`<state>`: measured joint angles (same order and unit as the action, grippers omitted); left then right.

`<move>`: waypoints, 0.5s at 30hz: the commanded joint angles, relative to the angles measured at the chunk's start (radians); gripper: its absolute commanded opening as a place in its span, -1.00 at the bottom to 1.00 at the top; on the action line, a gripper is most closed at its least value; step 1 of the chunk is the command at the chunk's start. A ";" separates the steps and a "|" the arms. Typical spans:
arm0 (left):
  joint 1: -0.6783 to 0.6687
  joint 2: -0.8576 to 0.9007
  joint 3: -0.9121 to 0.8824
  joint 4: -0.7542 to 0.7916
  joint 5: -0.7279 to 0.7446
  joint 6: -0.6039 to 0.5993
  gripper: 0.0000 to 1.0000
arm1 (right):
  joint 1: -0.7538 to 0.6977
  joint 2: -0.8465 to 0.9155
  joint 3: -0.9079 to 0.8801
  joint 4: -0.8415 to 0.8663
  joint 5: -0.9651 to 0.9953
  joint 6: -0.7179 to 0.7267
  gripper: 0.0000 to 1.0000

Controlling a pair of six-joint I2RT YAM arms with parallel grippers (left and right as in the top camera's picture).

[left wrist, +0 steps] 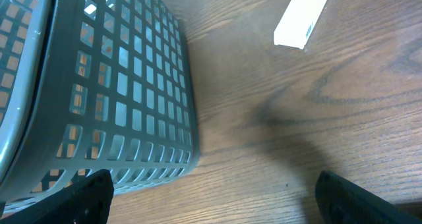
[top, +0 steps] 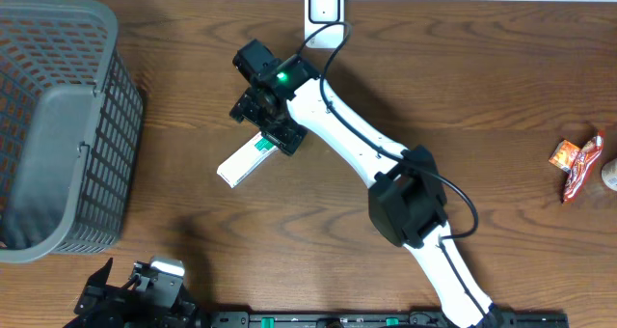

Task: Scan the item barcode
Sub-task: 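Lift the Panadol box by its end and tilt it upright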

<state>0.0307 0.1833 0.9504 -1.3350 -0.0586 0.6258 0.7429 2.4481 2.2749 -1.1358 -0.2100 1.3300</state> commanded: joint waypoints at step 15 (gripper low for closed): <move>-0.004 -0.001 0.003 0.000 -0.005 0.002 0.95 | -0.001 0.073 0.019 0.023 -0.006 0.003 0.98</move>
<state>0.0307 0.1833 0.9504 -1.3354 -0.0586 0.6258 0.7425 2.4805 2.2749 -1.1107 -0.2161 1.3212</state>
